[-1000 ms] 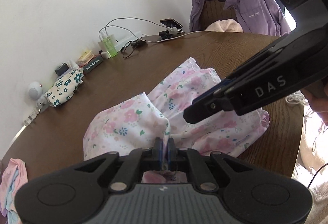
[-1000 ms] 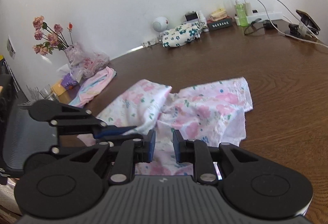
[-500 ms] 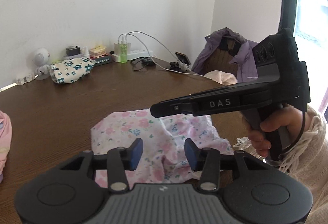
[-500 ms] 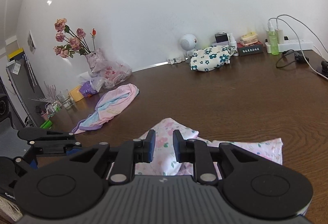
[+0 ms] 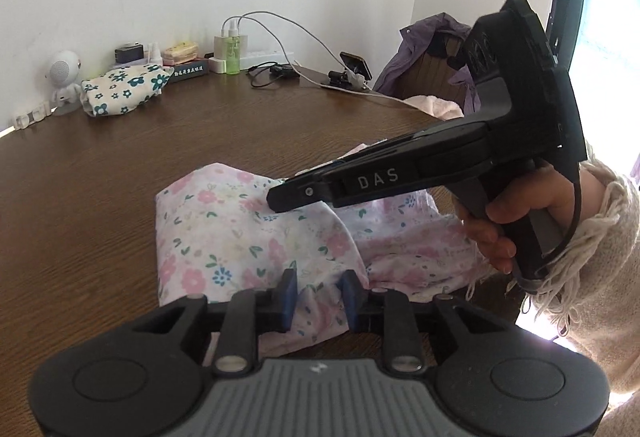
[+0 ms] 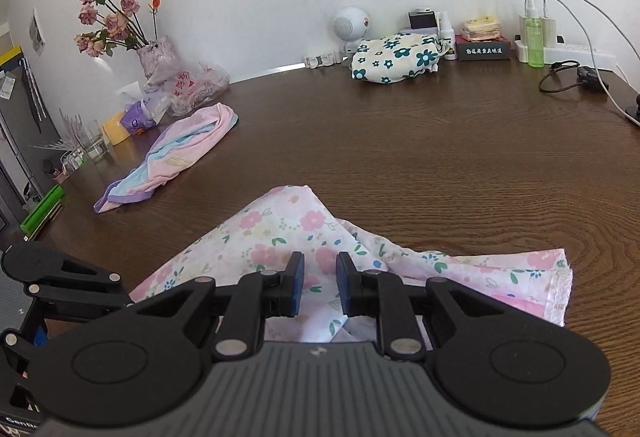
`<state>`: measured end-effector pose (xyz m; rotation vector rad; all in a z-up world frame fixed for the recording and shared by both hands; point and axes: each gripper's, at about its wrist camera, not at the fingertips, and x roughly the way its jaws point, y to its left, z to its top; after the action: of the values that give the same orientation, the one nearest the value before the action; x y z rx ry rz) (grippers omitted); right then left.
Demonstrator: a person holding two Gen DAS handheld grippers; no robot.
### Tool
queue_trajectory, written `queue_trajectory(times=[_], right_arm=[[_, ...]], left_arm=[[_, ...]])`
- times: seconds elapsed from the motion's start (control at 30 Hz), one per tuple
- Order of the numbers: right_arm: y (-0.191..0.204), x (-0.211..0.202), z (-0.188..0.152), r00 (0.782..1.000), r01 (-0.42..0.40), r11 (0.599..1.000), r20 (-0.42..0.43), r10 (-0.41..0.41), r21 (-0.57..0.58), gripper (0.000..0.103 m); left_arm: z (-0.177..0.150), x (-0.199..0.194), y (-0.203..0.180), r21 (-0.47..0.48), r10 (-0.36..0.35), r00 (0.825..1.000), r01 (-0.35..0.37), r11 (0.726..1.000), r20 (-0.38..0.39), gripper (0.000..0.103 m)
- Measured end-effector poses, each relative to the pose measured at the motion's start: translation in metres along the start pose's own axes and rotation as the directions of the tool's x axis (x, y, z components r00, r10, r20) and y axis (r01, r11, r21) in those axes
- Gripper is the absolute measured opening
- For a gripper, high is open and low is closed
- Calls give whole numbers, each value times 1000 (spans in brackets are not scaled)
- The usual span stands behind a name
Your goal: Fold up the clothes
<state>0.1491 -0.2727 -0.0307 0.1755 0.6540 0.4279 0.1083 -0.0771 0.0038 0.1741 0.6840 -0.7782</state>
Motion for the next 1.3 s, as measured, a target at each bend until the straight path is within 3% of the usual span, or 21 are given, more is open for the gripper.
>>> queue_trajectory(times=[0.07,0.1,0.23,0.3,0.47,0.57,0.63,0.7,0.77,0.9,1.03,1.1,1.2,1.3], right_arm=[[4,-13,-1,1000,2,1000,25,-2,-7,18],[6,-19,-2,999,1,1000,33,-1,-14,18],[15,-30,-11,1000,0,999,17,1,-47,19],[17,-28,-16,1000,20,998,1,-20,-66,19],[15,-19,-27,999,37,998,-28,-38,-50,19],[13,-17,-31,999,34,999,-25,-35,-27,19],[11,-17,-33,999,32,999,-22,-32,-15,19],[11,-16,-34,999,31,1000,-16,-31,-2,19],[11,-15,-36,999,31,1000,-10,-31,6,20],[12,-16,-37,1000,24,1000,6,-24,19,20],[15,-33,-35,999,8,1000,44,-8,8,20],[14,-39,-34,998,41,999,45,-41,-13,20],[11,-38,-38,999,45,999,14,-45,-7,20],[12,-27,-46,1000,17,1000,-22,-17,6,20]], left_arm=[[1,-14,6,-38,5,999,-4,999,35,51],[1,-22,11,-60,16,998,-13,998,55,55],[0,-42,37,-188,82,992,-63,980,100,65],[-3,-41,56,-284,98,992,-71,956,82,69],[-16,-24,94,-497,11,999,8,868,35,68],[-20,-13,100,-521,14,999,4,854,30,66],[-21,-8,102,-548,-18,999,40,836,46,64],[-23,-2,106,-592,-65,996,89,801,62,45],[-27,5,109,-639,-91,993,120,760,77,37],[-22,-2,106,-607,-46,993,102,788,107,25],[-10,-17,97,-485,28,994,27,874,105,24],[-2,-26,90,-384,109,989,-65,921,96,24],[9,-35,74,-209,215,971,-191,959,102,24],[19,-38,42,37,297,943,-305,952,147,24]])
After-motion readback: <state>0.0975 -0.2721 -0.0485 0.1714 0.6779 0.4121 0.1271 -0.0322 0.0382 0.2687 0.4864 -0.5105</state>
